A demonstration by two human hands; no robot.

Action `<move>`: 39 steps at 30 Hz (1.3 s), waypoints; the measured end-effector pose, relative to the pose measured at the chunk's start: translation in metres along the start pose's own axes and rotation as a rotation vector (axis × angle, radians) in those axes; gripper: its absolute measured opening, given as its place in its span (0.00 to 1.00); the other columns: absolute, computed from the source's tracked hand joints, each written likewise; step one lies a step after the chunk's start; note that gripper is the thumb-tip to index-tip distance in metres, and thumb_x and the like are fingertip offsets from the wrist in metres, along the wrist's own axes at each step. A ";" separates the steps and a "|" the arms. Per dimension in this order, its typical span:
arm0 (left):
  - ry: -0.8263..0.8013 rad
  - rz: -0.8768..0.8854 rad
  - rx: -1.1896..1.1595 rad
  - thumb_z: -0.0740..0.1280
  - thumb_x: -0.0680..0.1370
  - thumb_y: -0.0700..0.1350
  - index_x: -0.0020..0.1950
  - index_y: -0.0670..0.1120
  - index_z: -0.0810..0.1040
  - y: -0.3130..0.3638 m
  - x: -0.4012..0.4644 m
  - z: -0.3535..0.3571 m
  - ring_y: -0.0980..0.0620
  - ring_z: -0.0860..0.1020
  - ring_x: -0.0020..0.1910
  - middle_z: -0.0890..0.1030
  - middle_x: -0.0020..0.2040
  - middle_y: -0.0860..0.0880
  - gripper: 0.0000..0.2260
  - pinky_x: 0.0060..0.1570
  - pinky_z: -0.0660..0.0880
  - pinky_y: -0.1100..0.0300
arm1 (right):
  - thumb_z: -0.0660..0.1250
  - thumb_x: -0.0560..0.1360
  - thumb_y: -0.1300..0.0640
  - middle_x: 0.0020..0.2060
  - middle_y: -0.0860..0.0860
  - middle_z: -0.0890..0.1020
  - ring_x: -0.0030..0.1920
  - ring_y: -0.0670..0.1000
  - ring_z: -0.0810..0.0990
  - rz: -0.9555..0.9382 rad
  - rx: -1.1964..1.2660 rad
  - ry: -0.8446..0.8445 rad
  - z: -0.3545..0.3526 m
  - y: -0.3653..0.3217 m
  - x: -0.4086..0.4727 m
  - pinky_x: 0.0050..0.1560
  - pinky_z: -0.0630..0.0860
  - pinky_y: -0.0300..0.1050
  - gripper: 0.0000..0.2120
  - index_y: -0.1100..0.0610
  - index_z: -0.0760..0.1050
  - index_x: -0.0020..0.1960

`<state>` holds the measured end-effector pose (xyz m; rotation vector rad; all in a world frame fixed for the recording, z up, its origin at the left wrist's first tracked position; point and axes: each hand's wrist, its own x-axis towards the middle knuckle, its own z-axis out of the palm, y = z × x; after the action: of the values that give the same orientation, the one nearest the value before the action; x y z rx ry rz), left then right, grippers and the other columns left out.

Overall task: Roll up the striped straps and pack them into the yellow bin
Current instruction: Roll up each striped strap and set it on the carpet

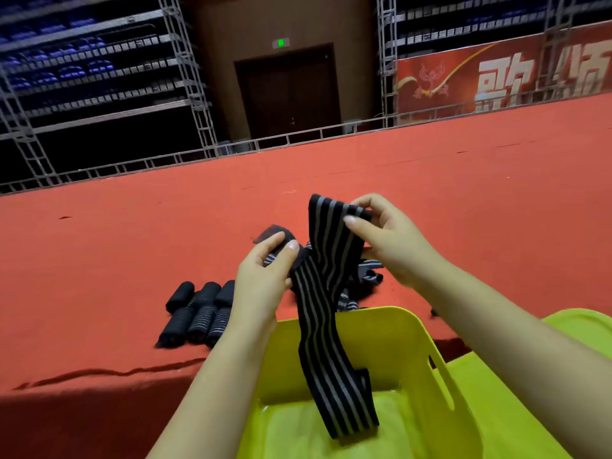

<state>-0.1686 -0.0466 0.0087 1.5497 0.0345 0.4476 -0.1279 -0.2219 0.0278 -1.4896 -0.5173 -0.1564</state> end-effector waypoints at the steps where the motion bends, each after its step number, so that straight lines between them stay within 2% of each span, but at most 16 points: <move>1: -0.047 -0.036 -0.019 0.68 0.78 0.46 0.65 0.50 0.75 0.002 -0.006 -0.001 0.67 0.80 0.45 0.78 0.53 0.58 0.15 0.47 0.79 0.59 | 0.63 0.79 0.62 0.37 0.49 0.77 0.38 0.48 0.77 -0.016 -0.034 -0.013 0.006 0.007 -0.009 0.43 0.74 0.51 0.07 0.51 0.72 0.45; 4: -0.122 -0.122 -0.039 0.70 0.75 0.49 0.63 0.49 0.77 0.001 -0.021 -0.003 0.64 0.82 0.46 0.80 0.57 0.51 0.16 0.47 0.81 0.57 | 0.67 0.76 0.59 0.37 0.46 0.79 0.40 0.46 0.79 -0.095 -0.140 -0.034 0.024 0.022 -0.031 0.43 0.76 0.44 0.06 0.48 0.75 0.45; 6: -0.133 -0.130 -0.049 0.70 0.75 0.48 0.57 0.46 0.80 0.000 -0.028 -0.005 0.59 0.83 0.47 0.84 0.52 0.49 0.12 0.46 0.82 0.56 | 0.69 0.74 0.59 0.41 0.42 0.81 0.44 0.42 0.80 -0.164 -0.217 -0.065 0.036 0.029 -0.044 0.48 0.76 0.38 0.08 0.46 0.75 0.47; 8: -0.121 -0.128 -0.059 0.70 0.76 0.46 0.52 0.44 0.81 -0.004 -0.033 -0.010 0.57 0.83 0.45 0.85 0.47 0.50 0.08 0.45 0.82 0.55 | 0.71 0.71 0.56 0.45 0.40 0.81 0.50 0.40 0.80 -0.191 -0.284 -0.118 0.044 0.037 -0.053 0.54 0.75 0.39 0.10 0.45 0.75 0.49; 10: -0.109 -0.132 -0.054 0.69 0.77 0.41 0.52 0.42 0.81 -0.009 -0.034 -0.016 0.55 0.83 0.43 0.84 0.47 0.48 0.05 0.46 0.82 0.51 | 0.72 0.69 0.55 0.50 0.42 0.81 0.55 0.42 0.79 -0.174 -0.323 -0.183 0.045 0.042 -0.057 0.59 0.75 0.42 0.14 0.48 0.77 0.53; 12: -0.087 -0.147 -0.018 0.67 0.74 0.35 0.53 0.44 0.80 -0.015 -0.033 -0.024 0.51 0.82 0.44 0.84 0.48 0.46 0.10 0.47 0.80 0.48 | 0.74 0.68 0.56 0.57 0.45 0.79 0.59 0.41 0.76 -0.165 -0.402 -0.294 0.042 0.044 -0.058 0.61 0.74 0.39 0.16 0.48 0.78 0.55; 14: -0.046 -0.163 0.026 0.66 0.67 0.36 0.54 0.51 0.80 -0.023 -0.032 -0.033 0.48 0.83 0.48 0.84 0.50 0.48 0.18 0.49 0.80 0.48 | 0.75 0.70 0.58 0.59 0.45 0.79 0.59 0.38 0.76 -0.103 -0.433 -0.451 0.036 0.037 -0.053 0.59 0.74 0.35 0.16 0.45 0.77 0.55; 15: -0.035 -0.165 0.053 0.65 0.65 0.38 0.53 0.53 0.80 -0.025 -0.034 -0.037 0.47 0.83 0.49 0.84 0.49 0.49 0.20 0.49 0.80 0.49 | 0.74 0.72 0.60 0.57 0.45 0.80 0.57 0.38 0.78 -0.055 -0.413 -0.469 0.031 0.034 -0.045 0.57 0.74 0.34 0.16 0.45 0.77 0.54; 17: -0.046 -0.163 0.101 0.68 0.66 0.35 0.53 0.53 0.81 -0.030 -0.036 -0.046 0.48 0.83 0.50 0.85 0.47 0.51 0.19 0.49 0.79 0.50 | 0.71 0.73 0.60 0.53 0.47 0.83 0.53 0.41 0.81 0.004 -0.442 -0.347 0.016 0.033 -0.015 0.58 0.75 0.36 0.12 0.49 0.79 0.54; 19: -0.066 -0.184 0.107 0.71 0.72 0.32 0.54 0.52 0.82 -0.034 -0.037 -0.051 0.50 0.83 0.50 0.85 0.47 0.51 0.17 0.50 0.80 0.53 | 0.71 0.74 0.60 0.52 0.49 0.83 0.54 0.46 0.81 0.047 -0.620 -0.213 0.001 0.044 0.021 0.59 0.74 0.42 0.10 0.51 0.79 0.54; 20: -0.081 -0.191 0.104 0.71 0.73 0.32 0.54 0.51 0.82 -0.035 -0.037 -0.053 0.51 0.83 0.49 0.85 0.48 0.50 0.16 0.49 0.80 0.54 | 0.71 0.73 0.60 0.53 0.50 0.83 0.55 0.48 0.80 0.075 -0.739 -0.210 -0.003 0.054 0.037 0.59 0.74 0.42 0.11 0.51 0.79 0.55; 23: -0.096 -0.187 0.111 0.72 0.73 0.33 0.52 0.52 0.83 -0.037 -0.035 -0.058 0.52 0.84 0.48 0.85 0.49 0.49 0.15 0.45 0.79 0.58 | 0.71 0.72 0.61 0.59 0.50 0.80 0.58 0.49 0.77 0.142 -1.076 -0.372 -0.001 0.094 0.069 0.55 0.70 0.39 0.18 0.53 0.77 0.61; 25: -0.079 -0.187 0.097 0.72 0.72 0.32 0.50 0.52 0.83 -0.037 -0.032 -0.062 0.51 0.84 0.47 0.85 0.48 0.47 0.15 0.44 0.79 0.58 | 0.71 0.72 0.60 0.62 0.50 0.78 0.61 0.51 0.76 0.161 -1.214 -0.464 0.005 0.117 0.080 0.58 0.70 0.41 0.20 0.53 0.76 0.64; 32: 0.007 -0.233 -0.003 0.68 0.73 0.29 0.51 0.46 0.83 -0.042 -0.025 -0.071 0.43 0.82 0.47 0.85 0.46 0.42 0.15 0.53 0.79 0.45 | 0.73 0.72 0.55 0.68 0.50 0.73 0.67 0.51 0.71 0.323 -1.121 -0.596 0.003 0.161 0.091 0.61 0.68 0.43 0.26 0.53 0.71 0.69; 36: 0.045 -0.259 -0.039 0.67 0.73 0.28 0.50 0.45 0.83 -0.047 -0.023 -0.075 0.44 0.82 0.43 0.84 0.46 0.40 0.15 0.46 0.80 0.48 | 0.69 0.73 0.65 0.68 0.47 0.72 0.68 0.49 0.70 0.372 -1.122 -0.706 -0.009 0.159 0.097 0.54 0.65 0.36 0.28 0.50 0.69 0.71; 39: 0.046 -0.269 -0.043 0.66 0.73 0.27 0.50 0.45 0.83 -0.047 -0.023 -0.075 0.46 0.82 0.39 0.84 0.41 0.43 0.15 0.38 0.79 0.54 | 0.67 0.74 0.66 0.64 0.47 0.76 0.64 0.49 0.74 0.296 -1.098 -0.637 -0.012 0.163 0.098 0.54 0.66 0.37 0.24 0.51 0.73 0.67</move>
<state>-0.2004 0.0200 -0.0459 1.4675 0.2641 0.2692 0.0283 -0.1972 -0.0792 -2.7003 -0.7580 0.3451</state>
